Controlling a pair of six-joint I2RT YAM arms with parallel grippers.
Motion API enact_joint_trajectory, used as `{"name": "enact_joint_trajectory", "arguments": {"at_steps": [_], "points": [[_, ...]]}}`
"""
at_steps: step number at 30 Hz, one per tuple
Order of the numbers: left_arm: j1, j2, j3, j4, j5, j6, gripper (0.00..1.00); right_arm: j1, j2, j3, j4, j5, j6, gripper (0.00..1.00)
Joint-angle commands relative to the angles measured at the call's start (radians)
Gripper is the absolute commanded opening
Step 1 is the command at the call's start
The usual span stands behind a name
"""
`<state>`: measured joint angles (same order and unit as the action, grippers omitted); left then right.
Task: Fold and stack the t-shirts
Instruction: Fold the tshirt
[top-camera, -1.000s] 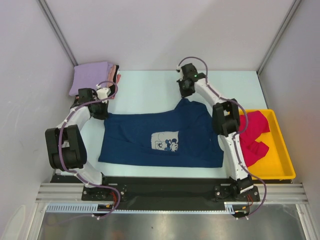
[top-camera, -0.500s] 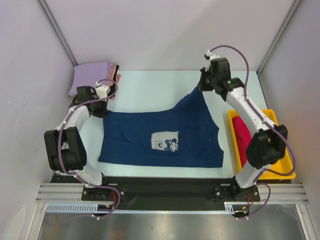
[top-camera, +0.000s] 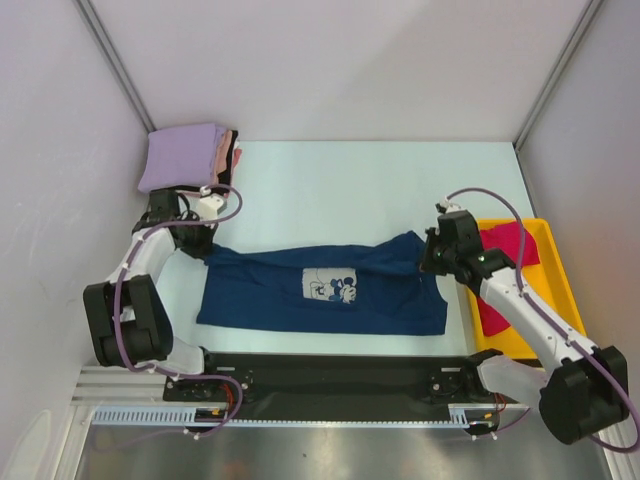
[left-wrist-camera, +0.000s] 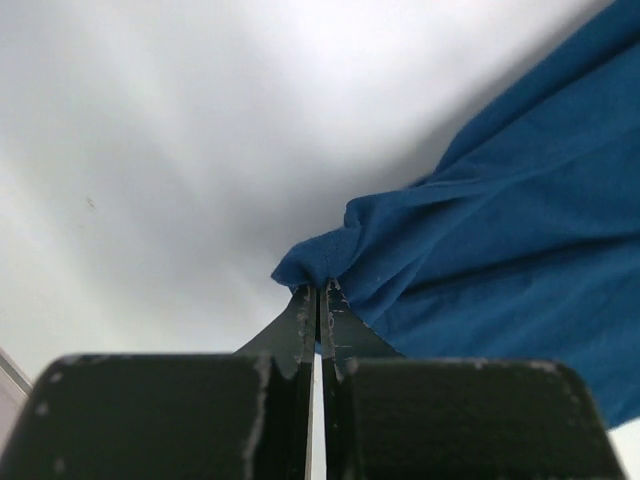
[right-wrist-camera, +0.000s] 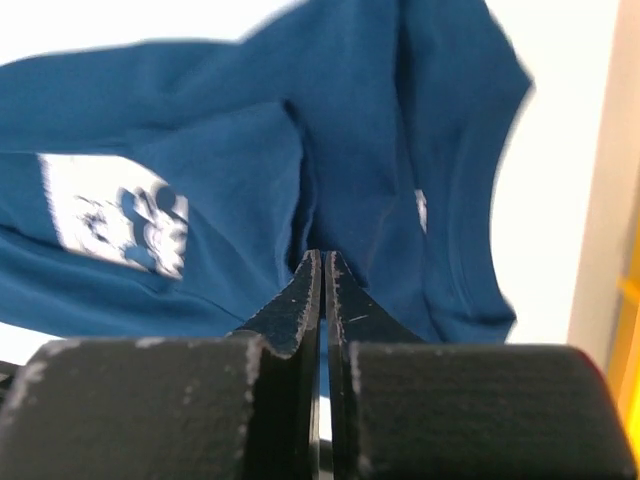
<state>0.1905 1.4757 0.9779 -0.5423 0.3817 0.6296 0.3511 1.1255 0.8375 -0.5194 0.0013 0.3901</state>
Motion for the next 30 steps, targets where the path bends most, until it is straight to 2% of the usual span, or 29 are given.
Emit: {"name": "enact_joint_trajectory", "arguments": {"at_steps": [1,5,12,21,23,24,25,26,28,29,30], "points": [[0.023,-0.049,-0.031,-0.059,0.054,0.156,0.0,0.019,-0.072,-0.107,0.007,0.052,0.093,0.0],[0.021,-0.039,-0.061,-0.033,0.062,0.163,0.0,0.023,-0.127,-0.175,-0.008,0.081,0.165,0.0],[0.032,-0.037,-0.038,-0.033,0.056,0.166,0.0,0.026,-0.184,-0.169,-0.114,0.15,0.199,0.0],[0.032,-0.064,-0.064,-0.053,0.077,0.209,0.01,0.031,-0.147,-0.256,-0.074,0.101,0.259,0.0],[0.041,-0.077,-0.084,-0.115,0.098,0.281,0.09,0.031,-0.13,-0.267,-0.067,0.111,0.263,0.0],[0.05,-0.081,-0.081,-0.161,0.126,0.321,0.17,0.031,-0.124,-0.268,-0.064,0.109,0.262,0.0],[0.062,-0.086,-0.052,-0.224,0.152,0.373,0.35,0.032,-0.119,-0.268,-0.056,0.108,0.257,0.0],[0.085,-0.089,-0.026,-0.371,0.192,0.477,0.45,0.034,-0.112,-0.27,-0.053,0.102,0.254,0.0],[0.093,-0.08,0.036,-0.544,0.192,0.594,0.63,0.035,-0.109,-0.275,-0.045,0.101,0.251,0.0],[0.09,-0.068,0.097,-0.726,0.183,0.719,0.71,0.035,-0.107,-0.276,-0.044,0.103,0.248,0.0],[0.086,-0.066,0.123,-0.79,0.156,0.755,0.75,0.035,-0.107,-0.276,-0.039,0.103,0.245,0.0]]}}
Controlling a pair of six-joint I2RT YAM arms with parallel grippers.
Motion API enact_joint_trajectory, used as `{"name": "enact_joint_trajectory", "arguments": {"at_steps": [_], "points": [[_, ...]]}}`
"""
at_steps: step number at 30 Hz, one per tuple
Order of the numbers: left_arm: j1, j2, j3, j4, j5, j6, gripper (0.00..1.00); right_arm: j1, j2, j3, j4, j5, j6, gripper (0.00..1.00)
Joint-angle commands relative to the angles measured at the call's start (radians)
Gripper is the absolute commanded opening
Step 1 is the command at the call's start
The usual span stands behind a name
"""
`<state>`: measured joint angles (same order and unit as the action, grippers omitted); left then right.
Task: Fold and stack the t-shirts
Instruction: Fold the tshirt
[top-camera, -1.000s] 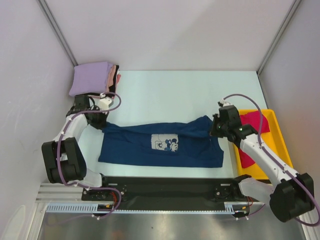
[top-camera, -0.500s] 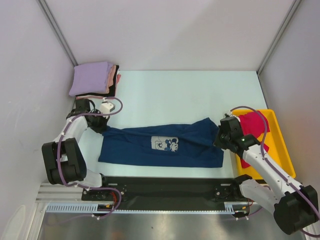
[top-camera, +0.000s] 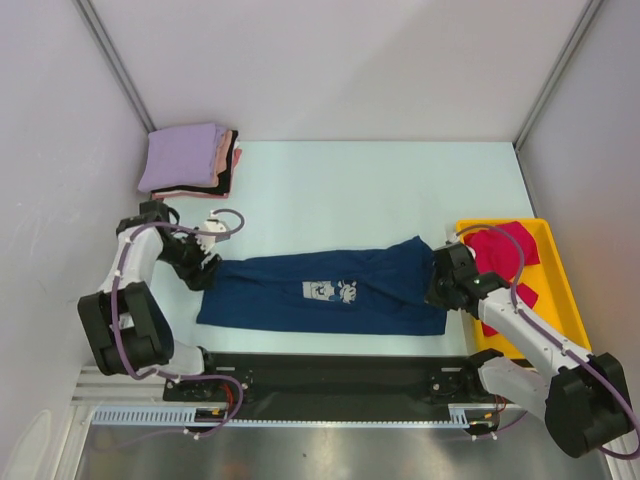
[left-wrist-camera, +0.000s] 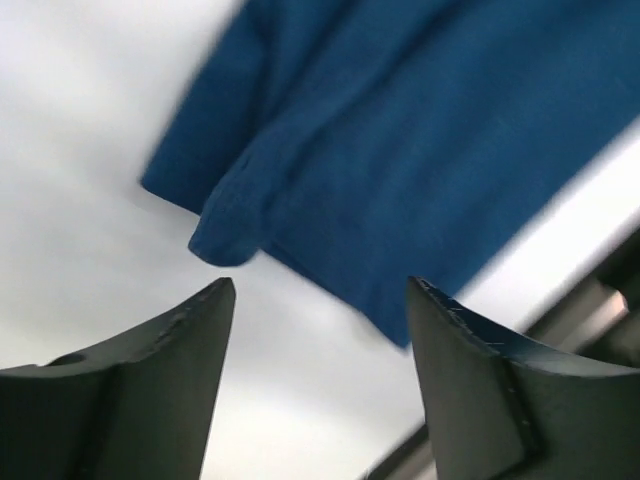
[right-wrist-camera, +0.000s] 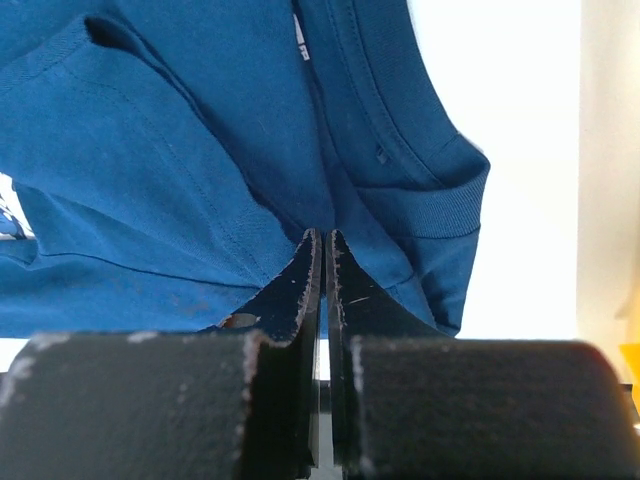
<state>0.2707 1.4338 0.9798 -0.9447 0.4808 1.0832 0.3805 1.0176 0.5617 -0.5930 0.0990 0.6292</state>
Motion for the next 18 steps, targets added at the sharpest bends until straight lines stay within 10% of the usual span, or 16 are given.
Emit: {"name": "enact_joint_trajectory", "arguments": {"at_steps": [1,7,18], "points": [[0.001,-0.027,0.14,-0.428,0.038,0.317,0.76,0.006,0.001,0.0,0.033,0.007,0.003,0.0],[-0.056,-0.09,0.113,-0.033,-0.078,0.069,0.73,0.005,0.006,0.001,0.05,0.007,-0.014,0.0],[-0.303,-0.064,-0.133,0.141,-0.399,0.135,0.72,-0.002,0.012,0.012,0.061,0.007,-0.025,0.0]]}}
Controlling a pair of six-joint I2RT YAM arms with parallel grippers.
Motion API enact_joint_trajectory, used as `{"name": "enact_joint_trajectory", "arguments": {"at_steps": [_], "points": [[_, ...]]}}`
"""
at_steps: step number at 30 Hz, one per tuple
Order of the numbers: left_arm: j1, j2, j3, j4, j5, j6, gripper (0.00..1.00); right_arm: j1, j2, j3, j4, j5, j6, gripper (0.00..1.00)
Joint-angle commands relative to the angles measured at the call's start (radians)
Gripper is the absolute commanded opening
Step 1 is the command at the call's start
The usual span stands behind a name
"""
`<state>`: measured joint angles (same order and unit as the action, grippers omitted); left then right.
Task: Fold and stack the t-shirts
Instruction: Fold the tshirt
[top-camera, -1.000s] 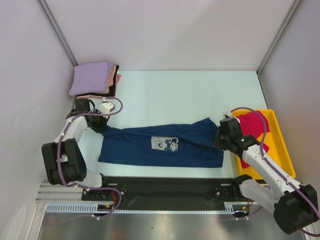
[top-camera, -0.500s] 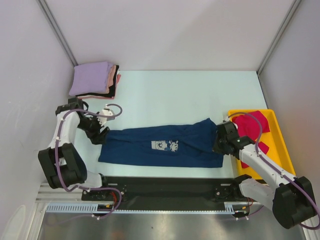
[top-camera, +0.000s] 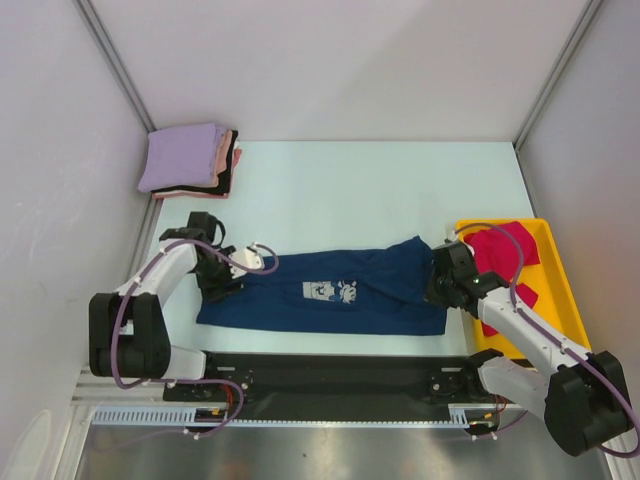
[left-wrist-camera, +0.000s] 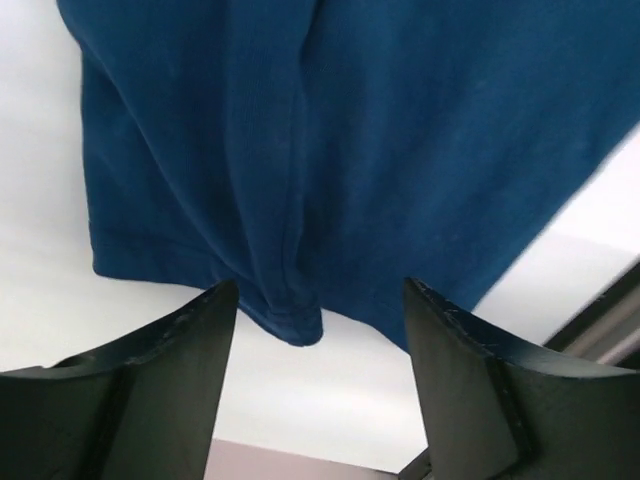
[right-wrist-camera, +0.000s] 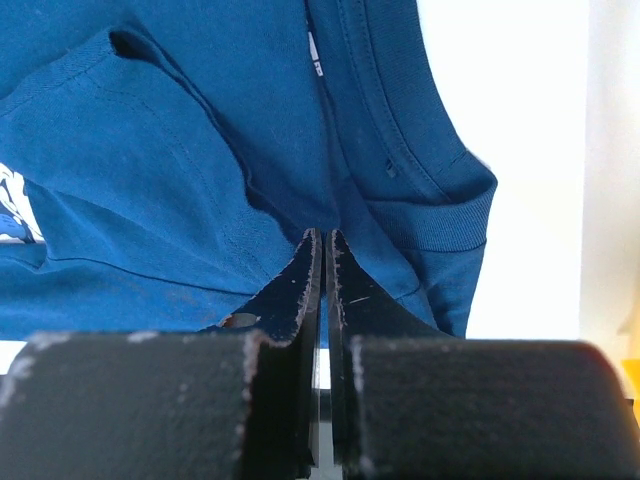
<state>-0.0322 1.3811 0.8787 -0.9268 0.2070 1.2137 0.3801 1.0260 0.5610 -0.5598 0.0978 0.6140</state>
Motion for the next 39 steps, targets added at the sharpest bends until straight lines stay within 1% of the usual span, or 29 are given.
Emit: {"name": "enact_joint_trajectory", "arguments": {"at_steps": [1,2,3,5,6,7,9,10,11,12,14,15,16,17,19,21,22,23,25,27,31,35,38,39], "points": [[0.0,-0.013,-0.043,0.156,-0.142,-0.005,0.71,-0.001,0.005,0.013,0.031,0.006,-0.013,0.0],[-0.006,-0.013,-0.062,0.216,-0.164,-0.023,0.69,-0.001,0.009,0.013,0.032,0.002,-0.014,0.0],[-0.011,-0.013,-0.07,0.238,-0.19,-0.031,0.67,-0.003,0.011,0.014,0.031,0.0,-0.016,0.0],[-0.023,-0.016,-0.093,0.287,-0.204,-0.046,0.59,-0.003,0.014,0.016,0.032,0.0,-0.016,0.0],[-0.026,-0.02,-0.101,0.296,-0.204,-0.049,0.52,-0.001,0.013,0.016,0.032,0.002,-0.016,0.0],[-0.026,-0.02,-0.104,0.299,-0.204,-0.051,0.37,-0.003,0.009,0.017,0.032,0.002,-0.016,0.0],[-0.028,-0.019,-0.098,0.281,-0.201,-0.057,0.24,-0.004,0.009,0.02,0.031,0.002,-0.014,0.0],[-0.026,-0.019,-0.089,0.269,-0.198,-0.059,0.1,-0.003,0.009,0.022,0.034,0.0,-0.014,0.0],[-0.028,-0.019,-0.083,0.269,-0.198,-0.062,0.03,-0.003,0.012,0.025,0.032,0.002,-0.017,0.0],[-0.028,-0.019,-0.075,0.273,-0.196,-0.068,0.0,-0.006,0.016,0.037,0.032,0.008,-0.022,0.0],[-0.028,-0.013,-0.049,0.33,-0.204,-0.089,0.0,-0.015,0.042,0.063,0.058,0.01,-0.037,0.0],[-0.028,-0.007,-0.04,0.36,-0.204,-0.098,0.0,-0.021,0.057,0.107,0.072,0.01,-0.048,0.0],[-0.028,0.016,-0.014,0.434,-0.243,-0.124,0.0,-0.041,0.106,0.138,0.093,0.006,-0.074,0.0],[-0.028,0.032,0.003,0.469,-0.254,-0.14,0.0,-0.052,0.133,0.17,0.103,0.008,-0.089,0.0],[-0.028,0.09,0.052,0.572,-0.28,-0.175,0.0,-0.085,0.224,0.287,0.122,0.008,-0.14,0.0],[-0.028,0.128,0.077,0.629,-0.311,-0.183,0.0,-0.104,0.282,0.365,0.132,0.029,-0.181,0.0],[-0.028,0.145,0.086,0.673,-0.314,-0.189,0.0,-0.11,0.307,0.435,0.139,0.037,-0.198,0.0],[-0.028,0.173,0.107,0.687,-0.317,-0.19,0.0,-0.127,0.356,0.466,0.144,0.045,-0.229,0.0],[-0.029,0.194,0.121,0.73,-0.319,-0.197,0.0,-0.139,0.396,0.538,0.149,0.048,-0.249,0.0],[-0.034,0.205,0.12,0.764,-0.339,-0.194,0.0,-0.152,0.448,0.572,0.143,0.051,-0.269,0.0],[-0.035,0.2,0.094,0.884,-0.382,-0.19,0.0,-0.167,0.491,0.634,0.144,0.036,-0.286,0.0],[-0.035,0.191,0.085,0.842,-0.347,-0.177,0.01,-0.165,0.519,0.694,0.117,0.014,-0.281,0.0],[-0.037,0.154,0.033,0.83,-0.321,-0.171,0.01,-0.153,0.468,0.65,0.087,0.011,-0.277,0.0],[-0.035,0.141,0.02,0.816,-0.302,-0.171,0.02,-0.152,0.442,0.608,0.063,0.014,-0.273,0.0]]}}
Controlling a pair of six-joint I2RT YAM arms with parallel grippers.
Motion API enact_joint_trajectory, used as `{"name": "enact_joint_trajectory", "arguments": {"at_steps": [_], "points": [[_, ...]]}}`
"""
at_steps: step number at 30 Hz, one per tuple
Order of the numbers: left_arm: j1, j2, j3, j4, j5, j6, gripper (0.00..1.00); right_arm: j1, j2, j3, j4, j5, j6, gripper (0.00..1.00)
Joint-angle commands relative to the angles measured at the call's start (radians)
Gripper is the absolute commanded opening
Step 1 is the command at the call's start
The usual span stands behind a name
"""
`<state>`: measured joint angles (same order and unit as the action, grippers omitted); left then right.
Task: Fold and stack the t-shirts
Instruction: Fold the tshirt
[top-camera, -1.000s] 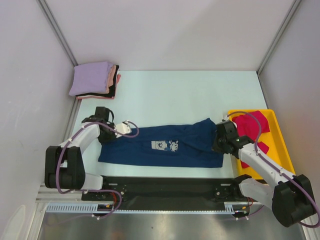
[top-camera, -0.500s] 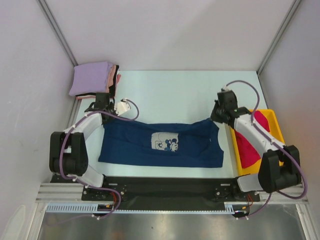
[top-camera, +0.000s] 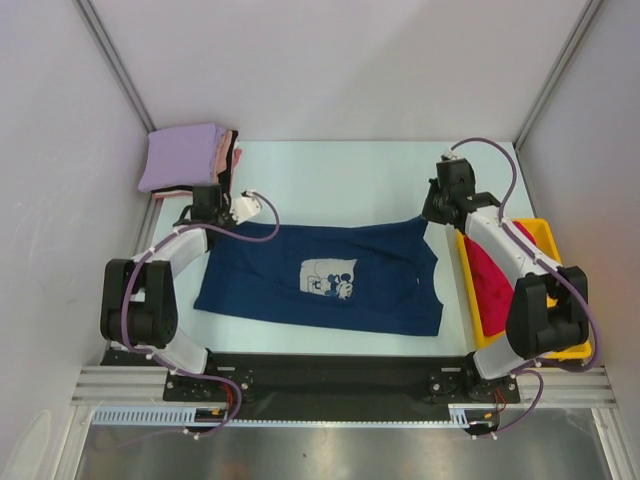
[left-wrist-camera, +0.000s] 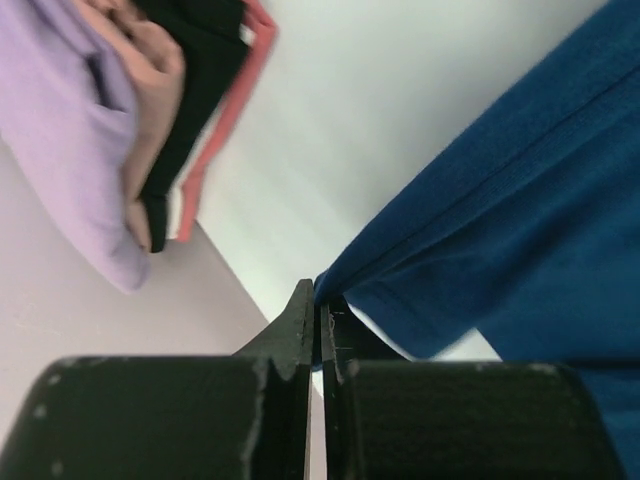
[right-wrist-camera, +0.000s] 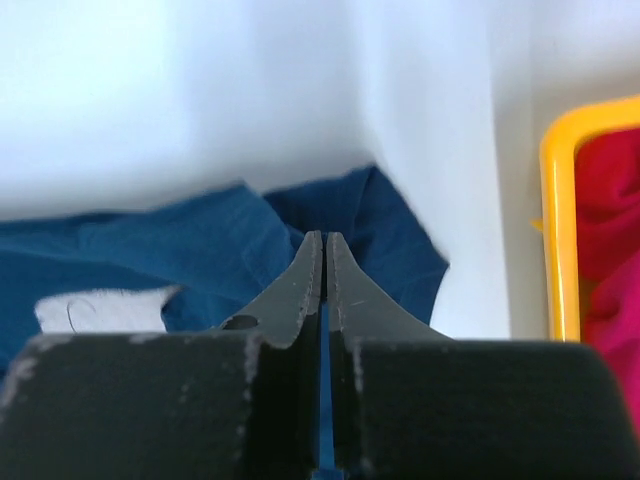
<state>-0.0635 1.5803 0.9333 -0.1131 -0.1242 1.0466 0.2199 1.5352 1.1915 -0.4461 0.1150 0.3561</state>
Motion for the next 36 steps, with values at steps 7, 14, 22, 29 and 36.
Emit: {"name": "enact_joint_trajectory", "arguments": {"at_steps": [7,14,22,29,36], "points": [[-0.007,-0.172,-0.177,-0.138,0.17,0.072,0.04,0.102,-0.363,-0.275,-0.17,0.012,0.122,0.0],[-0.004,-0.186,-0.272,-0.146,0.127,0.202,0.0,0.142,-0.504,-0.52,-0.171,-0.029,0.286,0.0],[0.091,-0.166,-0.16,-0.198,0.167,0.214,0.0,0.144,-0.531,-0.469,-0.264,-0.009,0.29,0.0],[0.096,-0.167,-0.183,-0.221,0.181,0.273,0.0,0.165,-0.547,-0.523,-0.296,-0.034,0.323,0.0],[0.097,-0.164,-0.218,-0.246,0.19,0.309,0.0,0.185,-0.524,-0.602,-0.231,-0.07,0.371,0.0]]}}
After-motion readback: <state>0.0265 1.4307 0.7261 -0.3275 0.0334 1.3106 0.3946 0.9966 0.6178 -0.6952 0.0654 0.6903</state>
